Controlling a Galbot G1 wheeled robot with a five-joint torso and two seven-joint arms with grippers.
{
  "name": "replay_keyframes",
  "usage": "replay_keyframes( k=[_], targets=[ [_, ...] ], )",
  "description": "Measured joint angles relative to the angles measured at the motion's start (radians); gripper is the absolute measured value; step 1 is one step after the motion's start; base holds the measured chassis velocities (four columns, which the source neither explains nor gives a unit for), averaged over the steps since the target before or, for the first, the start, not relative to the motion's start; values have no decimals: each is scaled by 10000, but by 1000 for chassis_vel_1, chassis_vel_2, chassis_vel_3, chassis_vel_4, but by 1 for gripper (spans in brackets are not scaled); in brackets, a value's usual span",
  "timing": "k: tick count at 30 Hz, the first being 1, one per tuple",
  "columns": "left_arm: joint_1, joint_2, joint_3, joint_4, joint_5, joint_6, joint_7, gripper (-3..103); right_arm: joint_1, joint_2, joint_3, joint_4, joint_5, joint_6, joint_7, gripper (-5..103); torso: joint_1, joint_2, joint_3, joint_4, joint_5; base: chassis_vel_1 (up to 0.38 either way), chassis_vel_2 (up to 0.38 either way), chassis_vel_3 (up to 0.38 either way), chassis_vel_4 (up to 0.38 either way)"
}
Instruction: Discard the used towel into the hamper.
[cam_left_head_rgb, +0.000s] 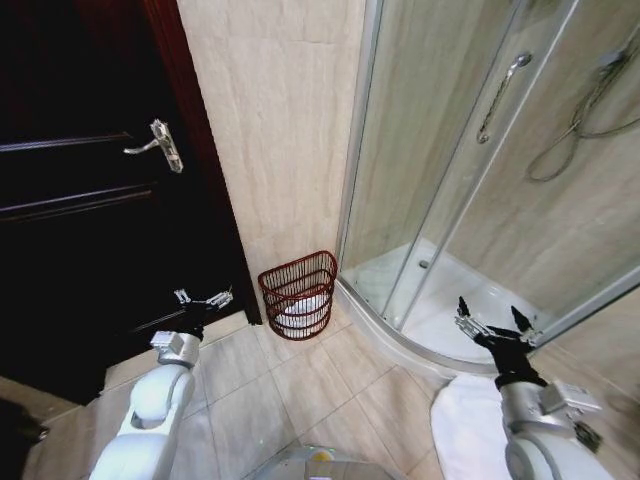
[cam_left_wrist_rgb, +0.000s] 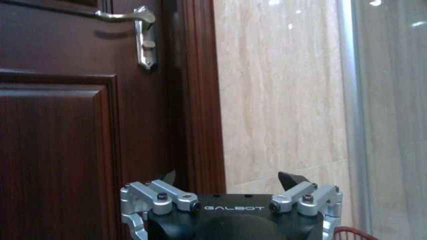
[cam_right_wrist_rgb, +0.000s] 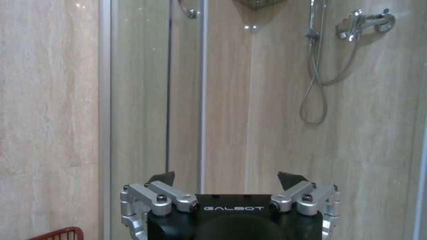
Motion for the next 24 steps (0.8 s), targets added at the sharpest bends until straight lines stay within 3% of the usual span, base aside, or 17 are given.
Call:
replay_keyframes(
  k=[13, 24],
  targets=[
    [-9, -62, 349, -106, 200, -176, -28, 100, -43, -88, 78, -81, 159, 122, 74, 100, -2, 0, -1, 0, -1, -24, -175, 33, 158],
    [-194, -88, 707, 152, 380, -376, -38, 100, -5, -22, 1, -436, 104, 490, 58, 100, -1, -2, 0, -4, 3, -215, -260, 215, 252]
  ],
)
